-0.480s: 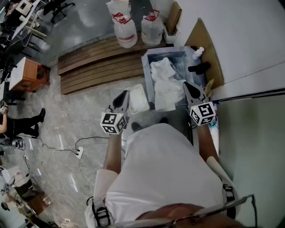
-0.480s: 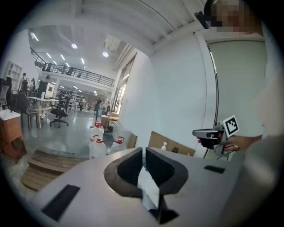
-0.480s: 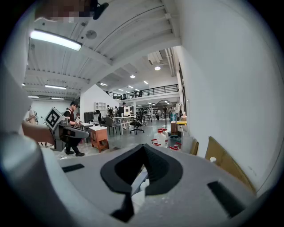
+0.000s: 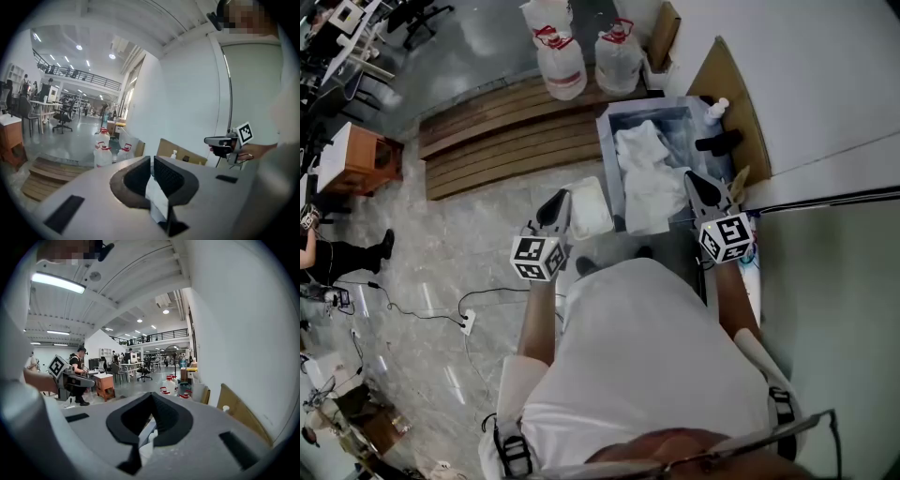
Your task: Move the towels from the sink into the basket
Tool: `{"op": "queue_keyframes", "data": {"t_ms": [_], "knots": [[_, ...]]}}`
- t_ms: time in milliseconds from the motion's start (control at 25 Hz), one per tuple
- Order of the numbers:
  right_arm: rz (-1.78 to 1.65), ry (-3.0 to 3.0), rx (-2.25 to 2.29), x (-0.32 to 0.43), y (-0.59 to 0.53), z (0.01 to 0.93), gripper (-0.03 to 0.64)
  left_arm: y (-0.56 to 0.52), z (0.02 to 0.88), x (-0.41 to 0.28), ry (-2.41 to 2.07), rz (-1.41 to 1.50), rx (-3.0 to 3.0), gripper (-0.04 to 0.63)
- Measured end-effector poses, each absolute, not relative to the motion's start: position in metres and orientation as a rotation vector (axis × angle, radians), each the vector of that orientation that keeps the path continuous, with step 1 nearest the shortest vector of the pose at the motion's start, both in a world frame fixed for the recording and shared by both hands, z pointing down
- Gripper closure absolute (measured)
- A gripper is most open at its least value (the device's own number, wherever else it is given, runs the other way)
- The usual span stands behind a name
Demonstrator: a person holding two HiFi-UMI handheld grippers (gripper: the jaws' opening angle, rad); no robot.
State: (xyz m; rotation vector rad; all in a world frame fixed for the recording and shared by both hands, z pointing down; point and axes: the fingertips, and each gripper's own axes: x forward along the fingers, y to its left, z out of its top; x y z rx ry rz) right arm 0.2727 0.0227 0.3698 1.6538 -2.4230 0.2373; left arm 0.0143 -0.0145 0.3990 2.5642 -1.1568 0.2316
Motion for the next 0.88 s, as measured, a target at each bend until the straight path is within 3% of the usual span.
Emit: {"op": "queue_keyframes", "data": {"t_ms": [680, 880], "knots": [[0.448, -2.300, 1.414, 0.268, 0.006, 0.461, 0.617, -0.014, 0.451, 0.024, -1.116, 0.295, 2.495, 0.571], [0.544, -2.235, 1.284, 0.265, -0.002, 0.514, 0.555, -0.012, 0.480, 0.036, -1.078, 0.338, 2.458, 0.571]]}}
